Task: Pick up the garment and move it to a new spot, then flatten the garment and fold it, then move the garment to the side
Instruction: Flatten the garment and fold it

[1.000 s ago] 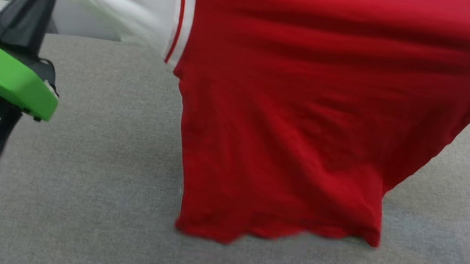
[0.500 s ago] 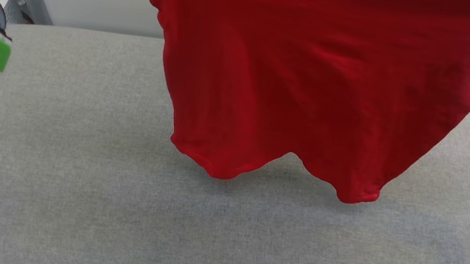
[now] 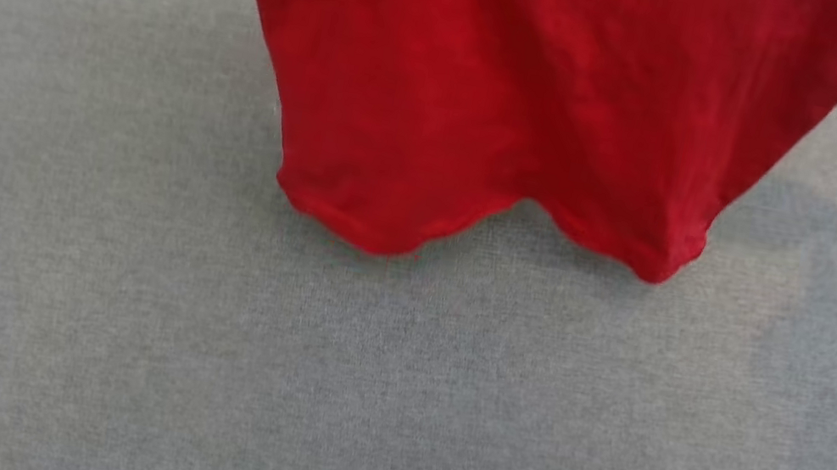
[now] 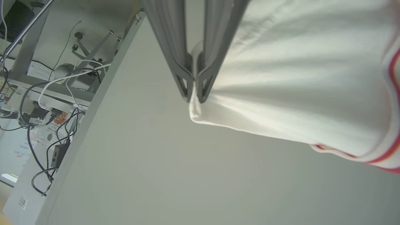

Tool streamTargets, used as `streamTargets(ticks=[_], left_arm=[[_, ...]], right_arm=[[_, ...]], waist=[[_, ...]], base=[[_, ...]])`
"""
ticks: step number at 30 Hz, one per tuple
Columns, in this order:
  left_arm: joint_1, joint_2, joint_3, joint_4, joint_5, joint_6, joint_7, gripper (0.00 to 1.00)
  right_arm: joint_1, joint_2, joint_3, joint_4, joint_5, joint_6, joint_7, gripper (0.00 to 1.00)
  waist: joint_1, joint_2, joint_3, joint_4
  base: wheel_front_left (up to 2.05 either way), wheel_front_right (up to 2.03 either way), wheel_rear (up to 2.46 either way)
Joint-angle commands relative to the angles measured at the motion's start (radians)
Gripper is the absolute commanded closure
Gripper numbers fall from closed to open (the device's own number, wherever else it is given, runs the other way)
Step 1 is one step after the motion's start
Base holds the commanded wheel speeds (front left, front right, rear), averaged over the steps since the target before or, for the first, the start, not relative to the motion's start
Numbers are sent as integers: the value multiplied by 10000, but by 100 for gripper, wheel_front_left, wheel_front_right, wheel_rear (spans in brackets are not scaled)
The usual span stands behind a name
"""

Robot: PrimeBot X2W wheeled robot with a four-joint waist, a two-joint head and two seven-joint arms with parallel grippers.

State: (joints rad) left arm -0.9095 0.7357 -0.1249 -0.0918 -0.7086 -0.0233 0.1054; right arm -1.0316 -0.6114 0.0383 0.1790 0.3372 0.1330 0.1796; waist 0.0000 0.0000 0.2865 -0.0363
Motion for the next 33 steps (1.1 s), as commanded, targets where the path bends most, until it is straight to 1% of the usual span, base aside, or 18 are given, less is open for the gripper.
streamTargets(ticks=[1, 6, 11, 16, 20, 24, 27, 29, 33], left_arm=[[-532, 135, -14, 345, 112, -93, -24, 100], [-2510, 18, -390, 1587, 473, -516, -328, 100], [-4656, -170, -735, 2846, 940, -756, -828, 100], [-6739, -474, -1181, 4395, 1392, -918, -1448, 100], [-7900, -739, -1558, 5561, 1633, -994, -1969, 100], [-8745, -1032, -1792, 6643, 1747, -1028, -2619, 100], [-9085, -1251, -1937, 7316, 1777, -1044, -3081, 100], [-8953, -1504, -2113, 7853, 1668, -1059, -3398, 100], [-8192, -1785, -2393, 8082, 1370, -1069, -3592, 100]], right_arm=[[-462, -84, 49, 285, -111, -23, -100, 100], [-2269, -13, 390, 1307, -260, -23, -474, 100], [-4078, 297, 395, 2452, -555, -23, -966, 100], [-5708, 693, 88, 3656, -1186, -23, -1709, 100], [-6825, 1123, -399, 4713, -1603, -23, -2365, 100], [-7689, 1418, -837, 5579, -1978, -23, -3134, 100], [-7991, 1609, -1055, 6110, -2212, -23, -3611, 100], [-7825, 1833, -941, 6574, -2321, -23, -3967, 100], [-7275, 1945, -760, 6972, -2143, -23, -4203, 100]], waist=[[0, 0, 1301, 61], [0, 0, 2416, 89], [0, 0, 3311, 39], [0, 0, 3994, -32], [0, 0, 4439, -2], [0, 0, 4794, 71], [0, 0, 4963, 138], [0, 0, 5007, 205], [0, 0, 4903, 313]], base=[[0, 0, 0], [0, 0, 0], [0, 0, 0], [0, 0, 0], [0, 0, 0], [0, 0, 0], [0, 0, 0], [0, 0, 0], [0, 0, 0]])
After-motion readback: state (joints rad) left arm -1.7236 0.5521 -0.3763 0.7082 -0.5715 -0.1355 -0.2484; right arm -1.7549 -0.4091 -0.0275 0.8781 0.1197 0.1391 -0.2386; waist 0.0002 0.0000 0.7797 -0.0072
